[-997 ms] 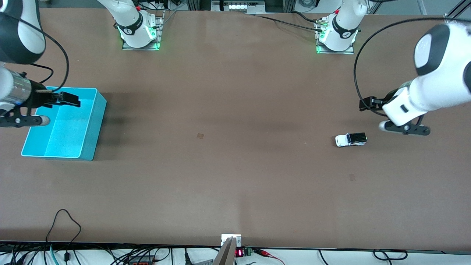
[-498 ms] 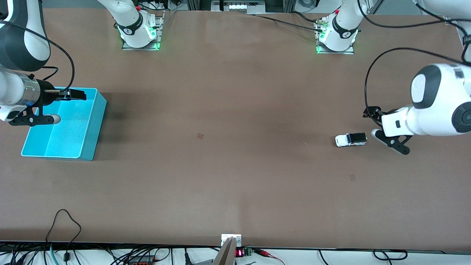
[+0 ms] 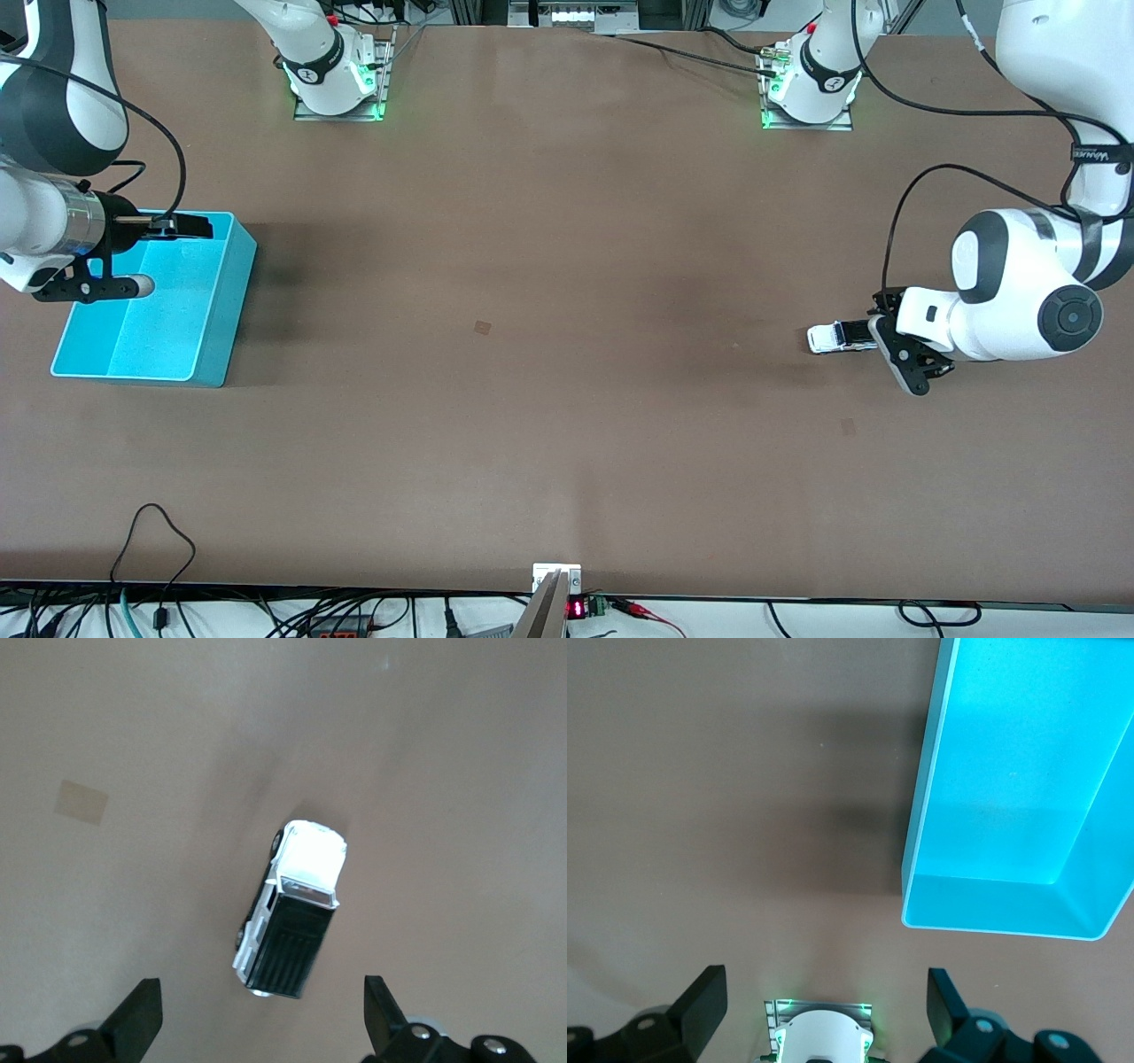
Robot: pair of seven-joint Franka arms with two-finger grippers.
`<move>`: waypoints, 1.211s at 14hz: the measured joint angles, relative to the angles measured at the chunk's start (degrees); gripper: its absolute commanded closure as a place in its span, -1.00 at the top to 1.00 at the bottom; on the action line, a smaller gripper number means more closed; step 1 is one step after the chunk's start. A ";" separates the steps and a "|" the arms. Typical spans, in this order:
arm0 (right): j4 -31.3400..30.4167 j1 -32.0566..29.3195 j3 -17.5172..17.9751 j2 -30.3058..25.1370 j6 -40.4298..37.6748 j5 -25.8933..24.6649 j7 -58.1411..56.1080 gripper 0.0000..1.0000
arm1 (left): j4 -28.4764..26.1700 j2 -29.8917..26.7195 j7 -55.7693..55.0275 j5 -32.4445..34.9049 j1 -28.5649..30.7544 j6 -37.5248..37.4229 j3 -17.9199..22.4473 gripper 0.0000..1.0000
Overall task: Wind and store white jeep toy
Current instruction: 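Lower the left gripper and grasp the white jeep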
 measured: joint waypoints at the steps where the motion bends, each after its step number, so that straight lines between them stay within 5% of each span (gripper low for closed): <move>1: -0.01 0.02 0.00 0.00 -0.07 0.00 0.00 1.00 | -1.21 0.26 2.40 0.00 0.40 1.80 0.00 1.00; 6: -0.04 0.03 0.00 0.00 -0.82 0.00 0.00 1.00 | -8.30 0.36 13.60 0.03 0.76 13.18 -0.06 1.00; 17: -0.16 0.03 0.00 0.00 -1.01 0.00 0.01 1.00 | -13.38 0.31 18.17 0.07 0.64 16.35 -0.95 1.00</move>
